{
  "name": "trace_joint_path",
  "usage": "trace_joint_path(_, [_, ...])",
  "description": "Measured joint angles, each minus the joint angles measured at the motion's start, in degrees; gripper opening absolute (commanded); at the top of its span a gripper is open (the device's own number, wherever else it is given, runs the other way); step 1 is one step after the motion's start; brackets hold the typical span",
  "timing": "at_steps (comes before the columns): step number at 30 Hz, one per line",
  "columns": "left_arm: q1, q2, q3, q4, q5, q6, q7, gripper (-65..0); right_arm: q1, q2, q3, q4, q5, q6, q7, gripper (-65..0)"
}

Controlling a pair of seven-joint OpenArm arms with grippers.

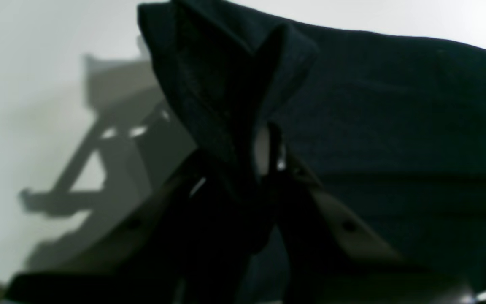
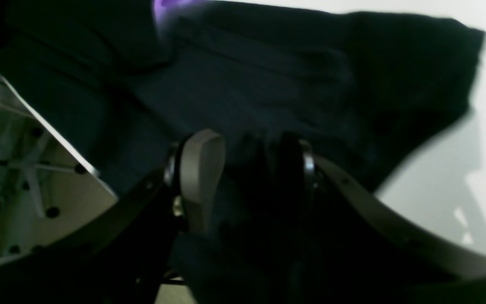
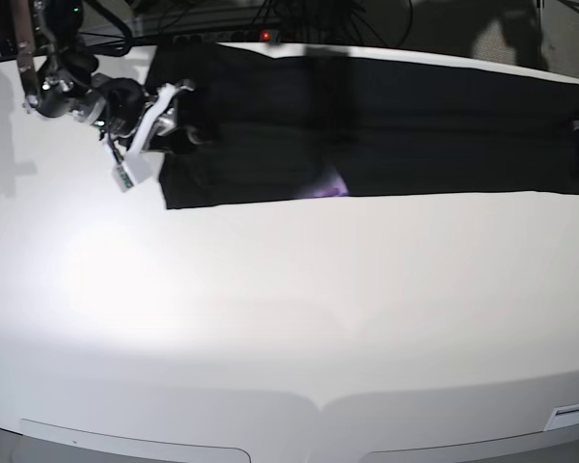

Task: Fold the T-shirt properly
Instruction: 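Move both grippers inward to the ends of the folded strip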

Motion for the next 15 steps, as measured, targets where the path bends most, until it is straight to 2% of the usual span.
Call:
trace_joint_path(3, [0.0, -2.1, -0.1, 1.3, -2.1, 0.2, 5.5, -65.0, 0.9, -2.3, -1.9, 0.0, -2.7, 0.0, 0.0, -38.3])
trace_joint_path(6, [0.1, -1.7, -0.1, 5.9, -8.2, 0.2, 12.9, -65.0, 1.1, -3.5, -2.4, 0.0, -4.6, 0.0, 0.0, -38.3])
trace_joint_path(9, [0.7, -0.8, 0.0, 12.4, -14.1, 0.0, 16.3, -65.0, 1.9, -4.6, -2.3, 0.0, -6.8, 0.0, 0.0, -38.3])
trace_joint_path(11, [0.7, 0.4, -0.1, 17.4, -15.6, 1.2, 18.1, -65.0, 2.0, -5.2, -2.3, 0.0, -7.8, 0.0, 0.0, -38.3])
trace_joint_path(12, [0.9, 1.5, -0.1, 20.1, -15.9, 3.1, 18.2, -65.0, 2.0, -5.2, -2.3, 0.0, -8.4, 0.0, 0.0, -38.3])
trace_joint_path(15, [2.5, 5.6, 0.0, 28.4, -16.4, 6.1, 18.1, -65.0, 2.3, -5.2, -2.3, 0.0, -9.8, 0.0, -0.9, -38.3])
